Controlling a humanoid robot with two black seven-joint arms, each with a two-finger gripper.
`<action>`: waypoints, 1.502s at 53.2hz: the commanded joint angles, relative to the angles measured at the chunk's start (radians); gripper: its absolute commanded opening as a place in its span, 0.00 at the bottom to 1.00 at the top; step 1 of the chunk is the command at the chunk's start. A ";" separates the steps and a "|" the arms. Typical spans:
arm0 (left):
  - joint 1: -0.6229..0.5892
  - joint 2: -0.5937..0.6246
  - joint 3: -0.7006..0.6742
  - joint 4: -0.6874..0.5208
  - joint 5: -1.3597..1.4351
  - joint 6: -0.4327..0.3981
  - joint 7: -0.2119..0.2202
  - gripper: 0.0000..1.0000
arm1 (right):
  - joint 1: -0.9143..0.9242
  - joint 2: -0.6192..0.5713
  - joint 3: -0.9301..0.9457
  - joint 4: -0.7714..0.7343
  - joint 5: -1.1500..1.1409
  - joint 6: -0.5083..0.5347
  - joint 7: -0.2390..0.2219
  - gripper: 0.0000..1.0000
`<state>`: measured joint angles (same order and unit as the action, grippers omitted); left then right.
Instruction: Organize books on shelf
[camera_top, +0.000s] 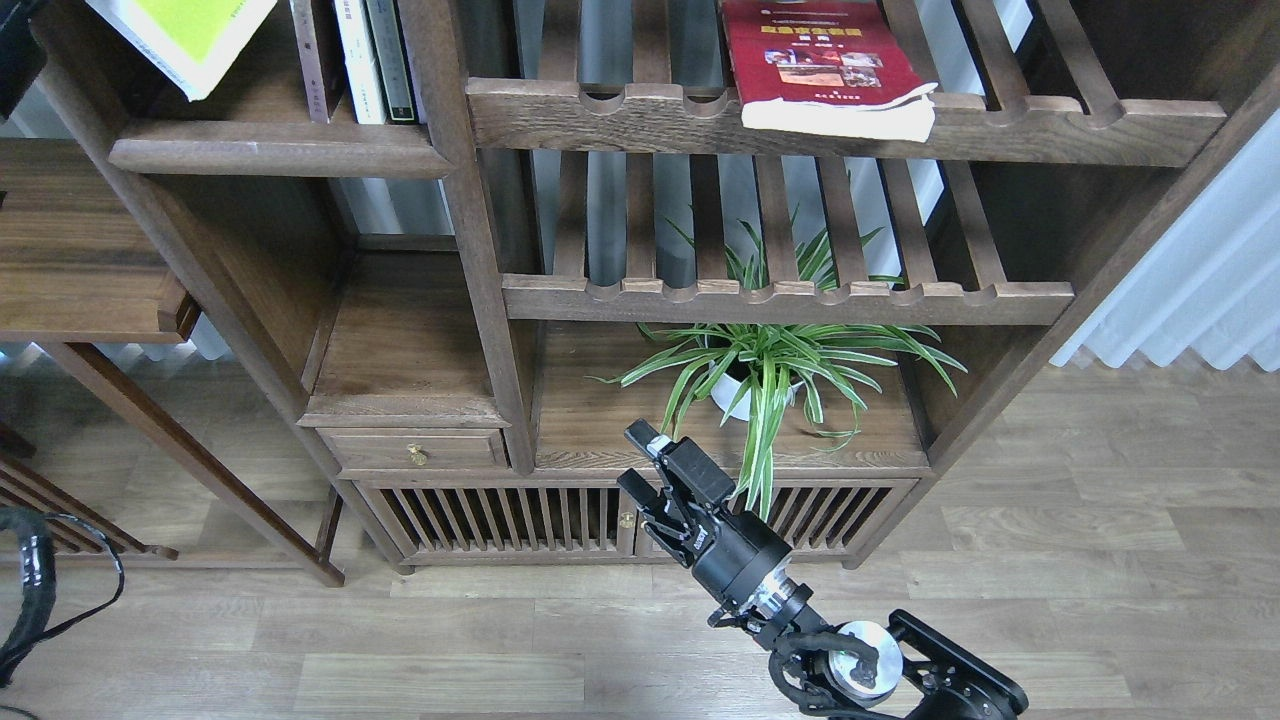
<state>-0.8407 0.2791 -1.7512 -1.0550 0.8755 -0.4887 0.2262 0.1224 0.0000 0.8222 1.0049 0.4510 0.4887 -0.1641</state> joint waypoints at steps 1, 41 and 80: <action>-0.015 0.003 0.036 0.004 0.068 0.000 -0.059 0.00 | -0.003 0.000 0.000 0.000 0.002 0.000 0.000 0.98; -0.139 0.020 0.361 0.167 0.140 0.424 -0.283 0.00 | -0.004 0.000 0.011 0.006 0.009 0.000 0.000 0.98; -0.316 -0.127 0.546 0.486 0.122 0.536 -0.358 0.02 | -0.003 0.000 0.014 -0.008 0.018 0.000 0.000 0.98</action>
<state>-1.1399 0.1607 -1.2138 -0.6069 0.9988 0.0583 -0.1333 0.1202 0.0000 0.8385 1.0015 0.4694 0.4887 -0.1641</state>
